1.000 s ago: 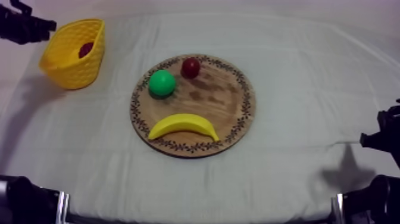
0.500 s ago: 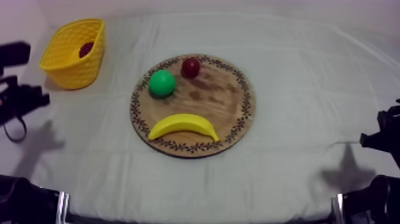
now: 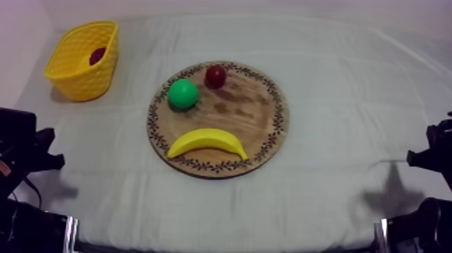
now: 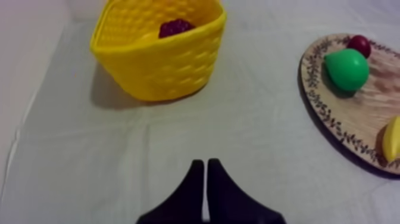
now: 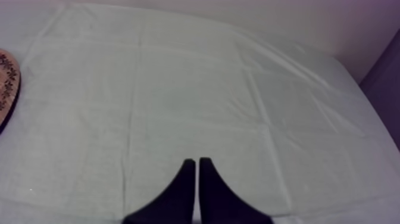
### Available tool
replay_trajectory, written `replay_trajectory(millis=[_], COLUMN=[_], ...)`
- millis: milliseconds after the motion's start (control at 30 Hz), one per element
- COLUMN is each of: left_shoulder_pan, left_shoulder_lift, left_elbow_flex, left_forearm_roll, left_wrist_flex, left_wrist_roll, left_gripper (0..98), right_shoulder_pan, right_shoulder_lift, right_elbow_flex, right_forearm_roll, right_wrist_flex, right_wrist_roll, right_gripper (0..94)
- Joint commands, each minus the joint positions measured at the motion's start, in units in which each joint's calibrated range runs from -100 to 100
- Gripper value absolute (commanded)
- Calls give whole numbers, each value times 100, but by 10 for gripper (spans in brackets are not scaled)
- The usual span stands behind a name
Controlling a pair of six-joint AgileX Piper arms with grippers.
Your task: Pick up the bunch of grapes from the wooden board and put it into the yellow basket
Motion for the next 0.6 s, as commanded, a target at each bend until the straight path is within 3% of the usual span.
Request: replay_trajectory(millis=[0, 167, 567], left_shoulder_pan=[-12, -48, -40], left_shoulder_lift=[-457, -1155, -1656], left_elbow_flex=[0, 2, 2], left_forearm_roll=[9, 10, 14], left_wrist_flex=[25, 52, 182], left_wrist_roll=[409, 837, 918], left_gripper=[0, 0, 0], right_shoulder_pan=[-1, -1, -1], right_shoulder_lift=[1, 1, 1], right_elbow_flex=[-5, -5, -5], right_forearm_roll=[-1, -1, -1], right_wrist_flex=[-2, -2, -2], right_wrist_roll=[-2, -2, -2], right_gripper=[3, 3, 3])
